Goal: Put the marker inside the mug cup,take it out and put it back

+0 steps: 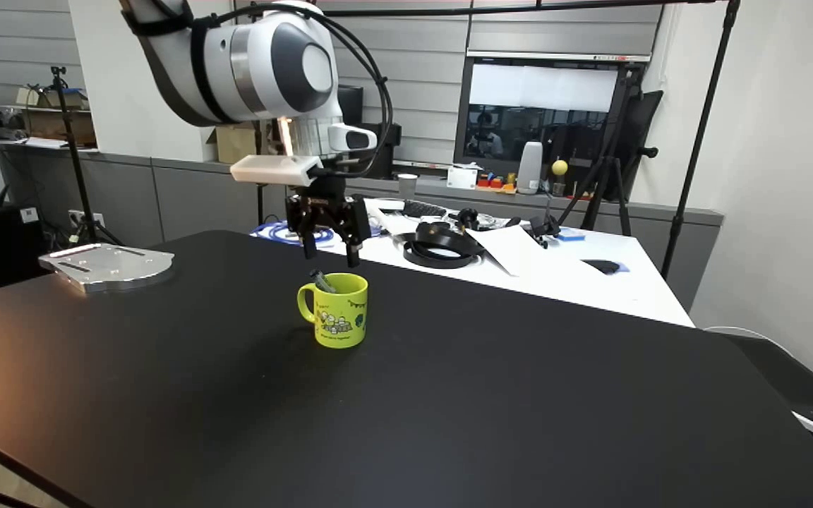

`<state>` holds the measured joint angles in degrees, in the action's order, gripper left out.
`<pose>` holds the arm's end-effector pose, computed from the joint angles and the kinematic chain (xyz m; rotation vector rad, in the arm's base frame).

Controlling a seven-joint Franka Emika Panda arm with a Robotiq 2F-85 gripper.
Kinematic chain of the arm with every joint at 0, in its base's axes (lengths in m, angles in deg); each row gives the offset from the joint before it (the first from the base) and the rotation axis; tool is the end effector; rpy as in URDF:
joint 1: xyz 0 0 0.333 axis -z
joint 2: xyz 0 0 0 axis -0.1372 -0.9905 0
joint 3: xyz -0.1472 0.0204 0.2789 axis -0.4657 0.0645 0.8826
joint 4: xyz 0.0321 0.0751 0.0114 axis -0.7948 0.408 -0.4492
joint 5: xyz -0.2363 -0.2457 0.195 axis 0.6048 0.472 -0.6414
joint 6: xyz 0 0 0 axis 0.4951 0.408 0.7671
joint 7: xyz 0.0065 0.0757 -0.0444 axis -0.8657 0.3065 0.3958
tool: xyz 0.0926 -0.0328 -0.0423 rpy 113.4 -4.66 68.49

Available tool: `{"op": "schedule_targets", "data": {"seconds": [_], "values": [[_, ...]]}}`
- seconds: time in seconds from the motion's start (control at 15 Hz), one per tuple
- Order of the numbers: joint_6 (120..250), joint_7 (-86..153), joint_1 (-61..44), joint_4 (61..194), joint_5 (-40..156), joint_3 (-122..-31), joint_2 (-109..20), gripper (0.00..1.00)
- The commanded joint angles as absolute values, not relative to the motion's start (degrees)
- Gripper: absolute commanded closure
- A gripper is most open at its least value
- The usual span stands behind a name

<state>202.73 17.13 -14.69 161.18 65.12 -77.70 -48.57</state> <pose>0.5656 0.0237 0.2275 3.0271 -0.2747 0.1769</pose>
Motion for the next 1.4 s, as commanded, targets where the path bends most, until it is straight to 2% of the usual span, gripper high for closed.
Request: {"op": "schedule_targets", "data": {"seconds": [0.0, 1.27, 1.33], "values": [[202.88, 16.17, -15.85, 165.23, 64.56, -77.86, -45.43, 0.00], [199.98, 17.08, -15.27, 164.93, 62.52, -77.38, -47.02, 0.00], [200.01, 17.03, -15.13, 164.83, 62.11, -77.41, -47.10, 0.25]]}}
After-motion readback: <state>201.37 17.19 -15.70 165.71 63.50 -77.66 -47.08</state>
